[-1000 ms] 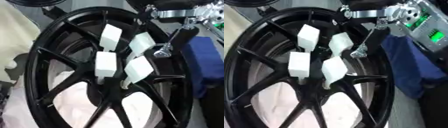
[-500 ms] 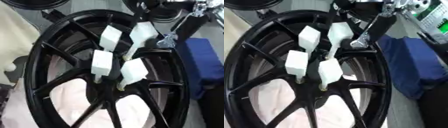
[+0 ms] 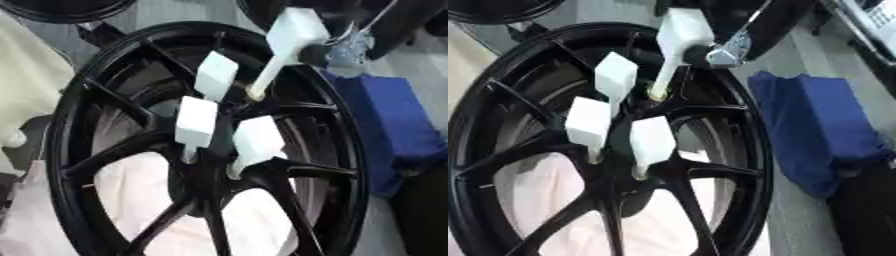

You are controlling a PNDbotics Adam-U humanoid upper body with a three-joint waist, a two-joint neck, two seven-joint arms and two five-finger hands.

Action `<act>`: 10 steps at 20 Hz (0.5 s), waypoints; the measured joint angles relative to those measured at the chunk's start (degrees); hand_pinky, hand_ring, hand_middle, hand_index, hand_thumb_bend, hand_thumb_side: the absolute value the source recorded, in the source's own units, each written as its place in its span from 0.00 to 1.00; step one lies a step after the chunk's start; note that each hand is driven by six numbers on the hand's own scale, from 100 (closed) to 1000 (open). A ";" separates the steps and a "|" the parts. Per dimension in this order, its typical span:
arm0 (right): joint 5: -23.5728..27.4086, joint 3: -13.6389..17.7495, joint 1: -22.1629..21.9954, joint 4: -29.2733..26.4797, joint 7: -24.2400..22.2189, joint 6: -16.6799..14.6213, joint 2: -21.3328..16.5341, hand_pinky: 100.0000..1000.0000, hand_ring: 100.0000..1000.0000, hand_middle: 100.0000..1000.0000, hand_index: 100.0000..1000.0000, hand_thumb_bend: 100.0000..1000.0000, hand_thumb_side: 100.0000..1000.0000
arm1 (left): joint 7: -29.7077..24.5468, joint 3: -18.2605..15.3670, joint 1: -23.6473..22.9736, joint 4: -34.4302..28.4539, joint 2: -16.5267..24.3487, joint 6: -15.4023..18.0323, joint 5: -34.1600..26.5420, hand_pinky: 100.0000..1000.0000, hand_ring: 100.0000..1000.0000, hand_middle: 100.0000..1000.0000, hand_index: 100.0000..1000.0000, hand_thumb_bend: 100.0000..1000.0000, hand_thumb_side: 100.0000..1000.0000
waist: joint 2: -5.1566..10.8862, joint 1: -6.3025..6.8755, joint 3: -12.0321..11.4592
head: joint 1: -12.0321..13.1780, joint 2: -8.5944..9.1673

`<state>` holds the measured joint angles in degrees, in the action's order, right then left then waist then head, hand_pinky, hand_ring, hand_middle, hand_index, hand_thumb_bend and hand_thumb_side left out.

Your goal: Pull the pin out of the wheel hub.

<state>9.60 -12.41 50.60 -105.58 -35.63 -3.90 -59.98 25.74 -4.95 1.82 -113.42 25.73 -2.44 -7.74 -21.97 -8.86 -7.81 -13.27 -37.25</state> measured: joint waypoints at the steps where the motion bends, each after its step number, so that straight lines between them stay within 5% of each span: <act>1: 0.35 0.98 -0.53 0.32 0.31 0.23 -0.65 0.55 0.33 0.26 0.53 0.00 0.00 | 0.08 -0.13 -0.19 0.00 0.00 -0.02 0.02 0.88 0.60 0.63 0.72 0.11 0.88 | 0.09 0.07 0.40 | 0.16 -0.22; 5: 1.47 5.96 -5.49 2.37 2.58 0.28 -4.16 0.55 0.33 0.26 0.53 0.00 0.00 | 0.45 -0.57 -0.89 0.00 0.00 0.08 0.24 0.88 0.60 0.63 0.72 0.11 0.88 | 0.40 0.75 1.95 | 1.02 -0.46; 10: 2.21 14.02 -18.08 4.81 7.97 -0.81 -9.55 0.56 0.34 0.27 0.53 0.00 0.00 | 1.04 -1.02 -1.33 0.00 -0.07 0.20 0.44 0.88 0.60 0.63 0.72 0.11 0.88 | 0.43 1.89 3.38 | 2.15 -0.37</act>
<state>11.80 1.61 32.52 -100.77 -27.67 -4.72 -69.53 26.77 -5.97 0.49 -113.42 25.66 -2.24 -7.30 -21.54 -6.97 -4.43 -11.13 -37.62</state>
